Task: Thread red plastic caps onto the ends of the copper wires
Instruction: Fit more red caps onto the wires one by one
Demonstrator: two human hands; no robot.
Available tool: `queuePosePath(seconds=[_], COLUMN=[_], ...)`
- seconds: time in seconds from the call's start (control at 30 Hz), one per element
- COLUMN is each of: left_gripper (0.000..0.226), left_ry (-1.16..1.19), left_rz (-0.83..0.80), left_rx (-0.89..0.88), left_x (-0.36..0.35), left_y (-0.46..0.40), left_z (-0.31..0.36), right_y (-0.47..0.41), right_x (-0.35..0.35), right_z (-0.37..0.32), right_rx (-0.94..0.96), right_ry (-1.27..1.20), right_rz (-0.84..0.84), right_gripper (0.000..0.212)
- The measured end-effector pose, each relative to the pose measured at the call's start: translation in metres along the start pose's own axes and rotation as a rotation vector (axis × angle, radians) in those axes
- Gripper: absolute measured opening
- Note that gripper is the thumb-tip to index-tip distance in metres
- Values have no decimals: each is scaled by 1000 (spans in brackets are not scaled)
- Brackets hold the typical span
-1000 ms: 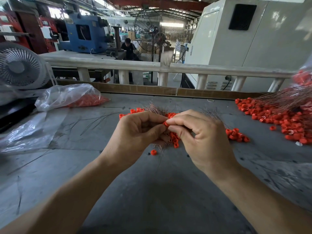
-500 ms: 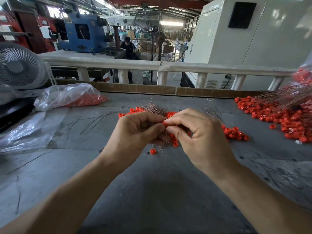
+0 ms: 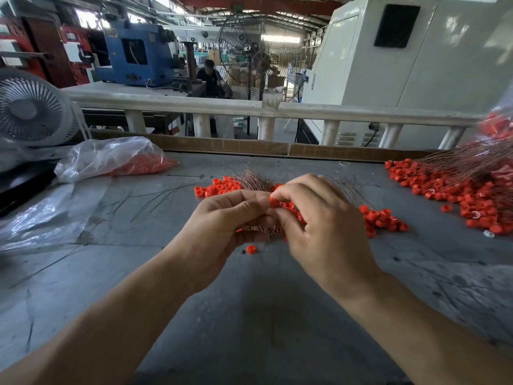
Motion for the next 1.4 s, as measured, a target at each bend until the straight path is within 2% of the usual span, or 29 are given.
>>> queuePosePath(seconds=[0.4, 0.63, 0.83, 1.03, 1.2, 1.27, 1.4], left_gripper=[30, 26, 31, 24, 38, 34, 21], left_ry=[-48, -60, -91, -125, -143, -177, -183], left_rz=[-17, 5, 63, 59, 86, 109, 158], left_rx=[7, -38, -166, -186, -150, -156, -170], left_x=[-3, 2, 6, 2, 7, 9, 16], left_y=[0, -1, -1, 2, 1, 1, 2], left_z=[-1, 2, 13, 15, 15, 15, 15], right_y=[0, -3, -2, -1, 0, 1, 2], right_x=[1, -1, 0, 3, -9, -13, -17], right_z=[3, 1, 0, 2, 12, 16, 17], right_rx=[32, 64, 65, 79, -10, -48, -70], right_ry=[-42, -72, -142, -224, -332, -388, -400], right_rz=[26, -28, -46, 5, -66, -86, -88], right_gripper=[6, 5, 24, 11, 18, 21, 15])
Point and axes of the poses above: each hand's wrist, its own y-axis away from the middle knuckle, its own x-axis out of the back of the hand, z = x × y, the point moved 8 cm from there along -y, towards the middle knuckle, and after that the axes turned 8 degrees about -z, right-handed, at the moved point
